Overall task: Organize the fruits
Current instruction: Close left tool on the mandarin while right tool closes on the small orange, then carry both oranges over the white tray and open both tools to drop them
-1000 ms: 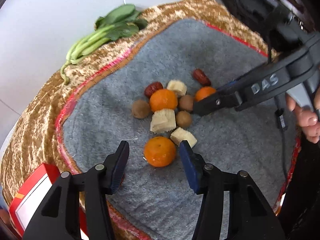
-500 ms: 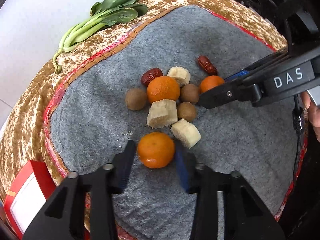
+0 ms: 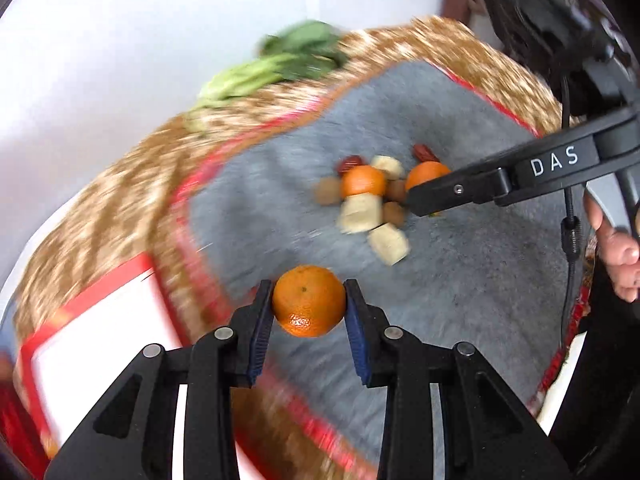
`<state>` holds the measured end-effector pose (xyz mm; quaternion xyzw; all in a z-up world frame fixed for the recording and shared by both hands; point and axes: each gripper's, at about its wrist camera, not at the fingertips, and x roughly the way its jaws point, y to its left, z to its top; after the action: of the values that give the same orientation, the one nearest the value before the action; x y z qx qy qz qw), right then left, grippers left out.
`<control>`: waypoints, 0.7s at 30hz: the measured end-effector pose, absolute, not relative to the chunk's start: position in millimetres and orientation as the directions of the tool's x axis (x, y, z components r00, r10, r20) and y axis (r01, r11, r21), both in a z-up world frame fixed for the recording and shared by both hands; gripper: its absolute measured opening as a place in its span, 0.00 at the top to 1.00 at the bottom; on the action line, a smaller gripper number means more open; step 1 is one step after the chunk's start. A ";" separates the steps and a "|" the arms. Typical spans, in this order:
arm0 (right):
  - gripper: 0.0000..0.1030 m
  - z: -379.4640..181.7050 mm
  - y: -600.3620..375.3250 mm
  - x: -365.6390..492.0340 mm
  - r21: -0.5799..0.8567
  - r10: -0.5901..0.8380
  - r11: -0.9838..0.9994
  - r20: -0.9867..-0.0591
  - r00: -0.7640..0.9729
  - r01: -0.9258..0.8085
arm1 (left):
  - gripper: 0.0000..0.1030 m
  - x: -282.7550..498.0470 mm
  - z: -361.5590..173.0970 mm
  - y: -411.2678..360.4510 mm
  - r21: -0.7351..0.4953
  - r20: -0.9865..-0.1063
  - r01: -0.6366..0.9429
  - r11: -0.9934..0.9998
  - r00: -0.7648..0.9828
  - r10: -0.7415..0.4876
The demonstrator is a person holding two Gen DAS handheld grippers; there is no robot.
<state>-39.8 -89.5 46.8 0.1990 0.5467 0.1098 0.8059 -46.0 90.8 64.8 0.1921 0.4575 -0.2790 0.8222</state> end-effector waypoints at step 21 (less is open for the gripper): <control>0.65 46.8 137.3 -98.5 0.385 0.582 0.762 -0.761 0.287 -0.521 | 0.69 -103.2 26.6 273.0 0.075 -0.913 0.035 0.997 0.404 0.054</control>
<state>-98.5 137.3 46.8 0.0311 0.4880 0.3437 0.8017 -103.2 273.0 26.6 0.0411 0.5457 0.0057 0.8370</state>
